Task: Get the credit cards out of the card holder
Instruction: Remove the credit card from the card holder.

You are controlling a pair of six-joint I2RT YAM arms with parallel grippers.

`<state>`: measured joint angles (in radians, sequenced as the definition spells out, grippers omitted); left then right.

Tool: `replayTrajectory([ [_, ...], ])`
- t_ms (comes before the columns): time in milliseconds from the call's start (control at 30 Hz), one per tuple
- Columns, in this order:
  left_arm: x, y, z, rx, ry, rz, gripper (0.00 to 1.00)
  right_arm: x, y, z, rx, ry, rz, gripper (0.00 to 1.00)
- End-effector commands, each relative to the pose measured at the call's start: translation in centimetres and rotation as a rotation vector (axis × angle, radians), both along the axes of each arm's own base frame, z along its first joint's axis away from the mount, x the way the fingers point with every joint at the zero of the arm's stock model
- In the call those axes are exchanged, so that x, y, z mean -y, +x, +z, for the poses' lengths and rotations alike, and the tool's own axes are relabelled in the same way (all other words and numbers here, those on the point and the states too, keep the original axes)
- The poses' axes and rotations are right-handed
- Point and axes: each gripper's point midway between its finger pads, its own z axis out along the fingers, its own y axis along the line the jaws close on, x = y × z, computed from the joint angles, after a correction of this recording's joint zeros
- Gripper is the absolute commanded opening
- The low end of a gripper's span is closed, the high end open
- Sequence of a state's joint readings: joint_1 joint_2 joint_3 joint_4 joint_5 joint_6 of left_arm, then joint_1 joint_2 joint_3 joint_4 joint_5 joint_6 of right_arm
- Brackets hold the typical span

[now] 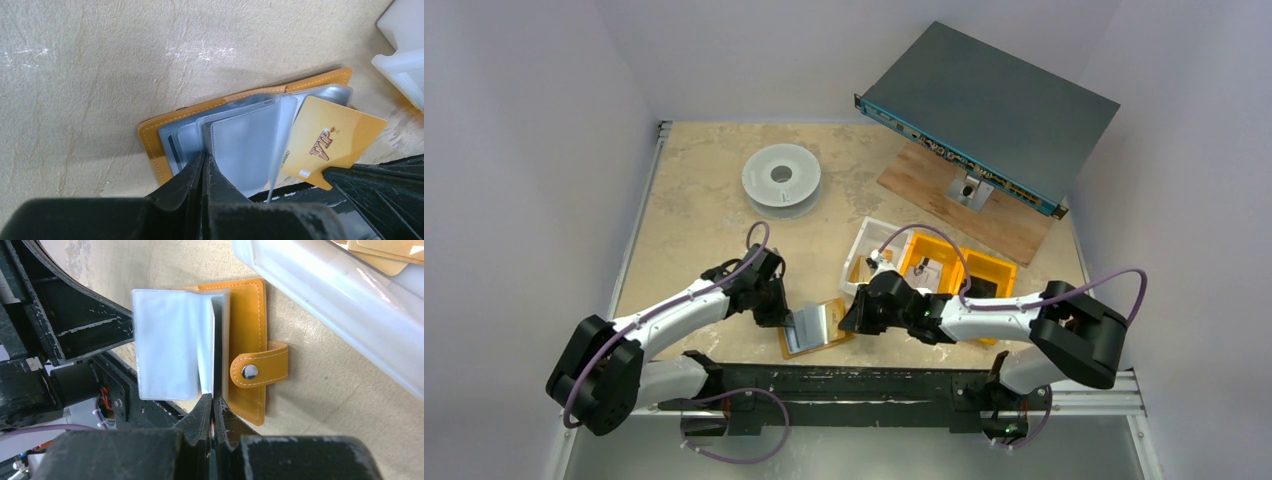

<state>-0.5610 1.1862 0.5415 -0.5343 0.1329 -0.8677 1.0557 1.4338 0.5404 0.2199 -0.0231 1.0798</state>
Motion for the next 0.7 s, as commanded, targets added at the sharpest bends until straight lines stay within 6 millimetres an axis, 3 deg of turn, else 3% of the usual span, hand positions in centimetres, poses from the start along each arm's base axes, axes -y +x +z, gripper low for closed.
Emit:
replayTrajectory([
  [0,-3.1,-1.3,-1.6,-0.035,0.143,-0.003,0.0,0.1,0.9,2.1,0.069,-0.028,0.006,0.0],
  [300,-2.2,-0.3,0.8,0.027,0.092,-0.029,0.0,-0.3,1.1,5.3,0.114,-0.014,0.036,0.0],
  [667,-0.5,1.4,7.2,0.173,-0.006,-0.081,0.21,0.2,0.9,8.3,0.133,0.015,0.034,0.0],
])
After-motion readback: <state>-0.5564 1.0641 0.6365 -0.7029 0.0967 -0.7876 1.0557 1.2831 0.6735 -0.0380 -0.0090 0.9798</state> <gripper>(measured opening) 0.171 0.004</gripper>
